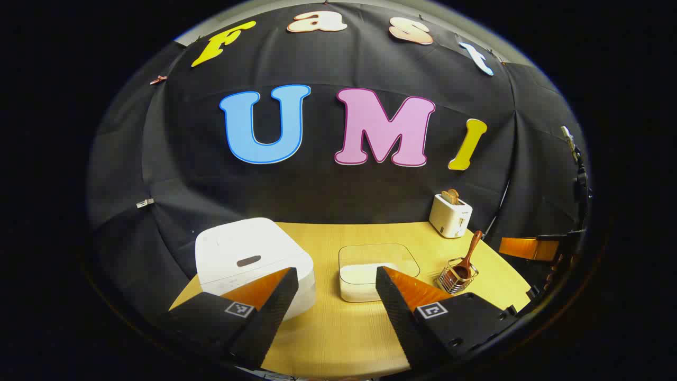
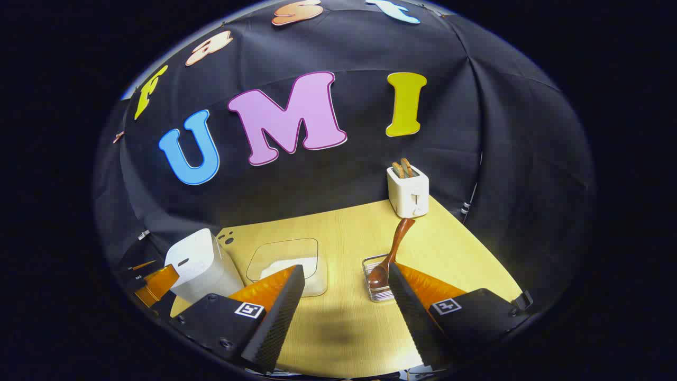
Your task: Close the left gripper, press the button to open the rice cooker; take a wooden spoon from the chopstick holder with the right hand, scoop a spoonful of rice and pour it into the rice cooker, then put the wooden spoon back into the chopstick holder.
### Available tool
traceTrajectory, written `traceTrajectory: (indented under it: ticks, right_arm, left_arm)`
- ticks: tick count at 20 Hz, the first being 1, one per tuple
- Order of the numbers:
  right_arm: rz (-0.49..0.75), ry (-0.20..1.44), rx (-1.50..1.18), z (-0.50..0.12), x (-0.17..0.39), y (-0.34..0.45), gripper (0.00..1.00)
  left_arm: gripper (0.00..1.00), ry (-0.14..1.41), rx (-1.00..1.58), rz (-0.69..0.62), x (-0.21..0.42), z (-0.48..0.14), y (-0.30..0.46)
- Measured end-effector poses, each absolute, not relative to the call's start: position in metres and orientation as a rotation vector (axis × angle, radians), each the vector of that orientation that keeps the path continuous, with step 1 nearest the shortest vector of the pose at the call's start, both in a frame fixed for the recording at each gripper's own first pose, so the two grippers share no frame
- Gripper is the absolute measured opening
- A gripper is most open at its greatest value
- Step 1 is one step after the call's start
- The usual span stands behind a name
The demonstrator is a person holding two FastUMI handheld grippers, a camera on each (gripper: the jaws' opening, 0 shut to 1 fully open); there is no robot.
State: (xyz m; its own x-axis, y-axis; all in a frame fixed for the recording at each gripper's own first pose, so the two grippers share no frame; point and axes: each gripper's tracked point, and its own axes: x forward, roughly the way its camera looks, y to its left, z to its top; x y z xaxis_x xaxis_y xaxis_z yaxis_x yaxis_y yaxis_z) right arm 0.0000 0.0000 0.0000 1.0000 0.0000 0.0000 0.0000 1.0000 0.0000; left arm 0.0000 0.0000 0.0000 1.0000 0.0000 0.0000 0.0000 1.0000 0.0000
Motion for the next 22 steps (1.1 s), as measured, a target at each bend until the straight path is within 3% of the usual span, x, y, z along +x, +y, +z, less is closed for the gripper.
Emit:
traceTrajectory:
  ticks: [22]
  right_arm:
    - [0.008,-0.001,-0.029,0.002,0.002,0.002,0.99]
  left_arm:
    - [0.96,-0.074,-0.047,0.042,0.010,0.025,0.046]
